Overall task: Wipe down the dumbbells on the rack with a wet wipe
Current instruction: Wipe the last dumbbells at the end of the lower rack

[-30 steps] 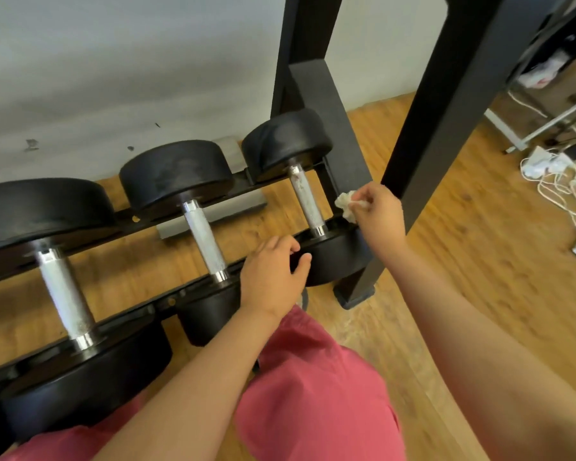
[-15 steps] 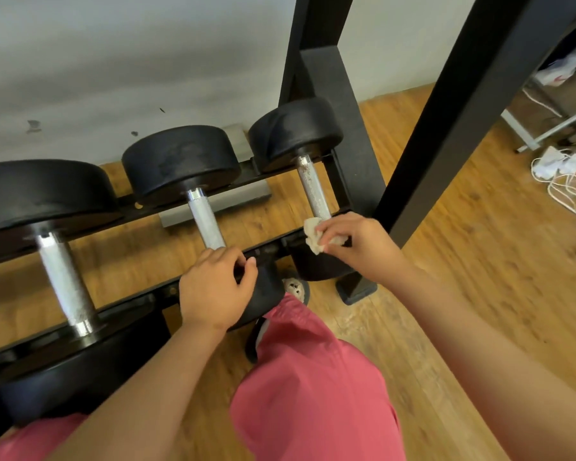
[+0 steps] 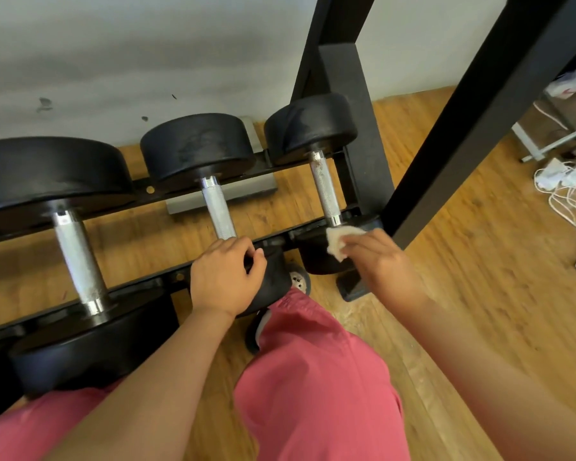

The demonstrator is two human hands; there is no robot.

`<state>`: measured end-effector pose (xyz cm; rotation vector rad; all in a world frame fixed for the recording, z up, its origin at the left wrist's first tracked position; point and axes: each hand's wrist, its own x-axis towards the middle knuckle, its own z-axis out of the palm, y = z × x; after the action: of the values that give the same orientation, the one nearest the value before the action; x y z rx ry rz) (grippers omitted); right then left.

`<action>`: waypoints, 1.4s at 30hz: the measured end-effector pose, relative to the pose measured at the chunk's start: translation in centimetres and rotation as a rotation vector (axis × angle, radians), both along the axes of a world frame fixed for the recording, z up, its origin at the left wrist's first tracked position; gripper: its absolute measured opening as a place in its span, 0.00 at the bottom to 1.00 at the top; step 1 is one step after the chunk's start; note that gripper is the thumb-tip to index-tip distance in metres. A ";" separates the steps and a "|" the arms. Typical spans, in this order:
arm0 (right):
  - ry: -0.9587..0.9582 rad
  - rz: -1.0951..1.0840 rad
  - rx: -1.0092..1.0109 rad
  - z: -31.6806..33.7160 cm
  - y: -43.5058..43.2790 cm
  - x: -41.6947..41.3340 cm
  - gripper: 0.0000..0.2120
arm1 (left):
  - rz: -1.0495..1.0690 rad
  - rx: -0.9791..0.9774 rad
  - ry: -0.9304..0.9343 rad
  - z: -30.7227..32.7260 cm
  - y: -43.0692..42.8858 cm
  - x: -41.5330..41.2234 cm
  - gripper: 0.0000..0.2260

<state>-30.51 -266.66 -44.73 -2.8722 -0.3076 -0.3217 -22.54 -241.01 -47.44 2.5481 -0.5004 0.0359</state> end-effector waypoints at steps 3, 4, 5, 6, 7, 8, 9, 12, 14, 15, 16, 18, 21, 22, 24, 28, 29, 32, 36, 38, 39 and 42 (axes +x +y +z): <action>-0.091 -0.138 0.043 1.2 -0.7 1.8 0.05 | 0.011 0.004 -0.006 0.0 0.0 -0.1 0.13; -0.103 -0.126 0.056 1.2 -0.4 2.6 0.05 | 0.014 0.004 -0.005 0.1 0.0 -0.1 0.13; -0.099 -0.090 0.063 1.0 0.1 3.2 0.05 | 0.018 0.004 -0.003 0.1 0.0 -0.1 0.12; -0.083 -0.040 0.060 0.5 0.7 3.6 0.06 | 0.021 0.006 -0.001 0.2 -0.1 0.0 0.11; -0.056 0.013 0.049 -0.1 1.5 3.8 0.07 | 0.023 0.007 0.001 0.2 -0.1 0.0 0.11; -0.021 0.056 0.033 -0.7 2.2 3.8 0.08 | 0.024 0.004 0.002 0.2 -0.1 0.0 0.11; 0.009 0.081 0.016 -1.1 2.8 3.7 0.09 | 0.023 0.002 0.002 0.3 -0.1 -0.1 0.10; 0.057 0.091 0.007 -1.1 2.4 3.8 0.09 | 0.022 0.012 -0.006 0.2 0.0 -0.1 0.11; 0.063 0.039 0.071 0.1 1.3 4.1 0.08 | 0.026 0.018 -0.005 0.2 -0.1 -0.1 0.12; 0.033 -0.052 0.101 0.9 0.7 4.5 0.08 | 0.030 0.016 -0.009 0.2 -0.1 -0.1 0.13; 0.000 -0.198 0.149 1.7 0.1 5.1 0.08 | 0.031 0.014 -0.013 0.3 -0.1 -0.1 0.14; -0.064 -0.508 0.302 3.1 -0.8 6.5 0.07 | 0.027 0.006 -0.024 0.2 -0.1 -0.2 0.14; 0.229 -0.692 0.485 3.4 -2.0 9.3 0.03 | 0.029 -0.001 -0.024 0.2 -0.1 -0.1 0.13; 0.438 -0.683 0.490 3.2 -2.1 10.3 0.02 | 0.030 -0.005 -0.023 0.2 -0.1 -0.2 0.13; 0.745 -0.628 0.508 2.4 -2.6 11.6 0.04 | 0.027 -0.006 -0.024 0.1 -0.1 -0.1 0.14; 0.876 -0.536 0.441 1.9 -3.6 12.5 0.08 | 0.027 -0.002 -0.017 0.0 -0.2 0.0 0.14; 0.880 -0.528 0.386 1.8 -3.8 12.6 0.08 | 0.024 0.000 -0.017 0.0 -0.2 0.0 0.14; 0.895 -0.503 0.237 1.5 -3.6 12.9 0.11 | 0.024 -0.003 -0.029 0.0 -0.1 0.0 0.14; 0.893 -0.466 0.121 1.2 -2.8 13.3 0.21 | 0.031 -0.006 -0.037 0.0 -0.2 -0.1 0.14; 0.871 -0.475 0.126 1.0 -2.8 13.3 0.20 | 0.032 -0.007 -0.039 0.0 -0.1 -0.1 0.14; 0.859 -0.484 0.149 0.9 -2.9 13.2 0.20 | 0.031 -0.006 -0.037 0.0 -0.2 -0.1 0.14; 0.825 -0.485 0.241 0.9 -3.4 13.1 0.21 | 0.030 0.002 -0.031 -0.1 -0.2 -0.1 0.14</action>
<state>-17.46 -270.01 -43.79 -2.5241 0.5352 0.6929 -22.63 -241.16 -47.53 2.5603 -0.4740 0.0863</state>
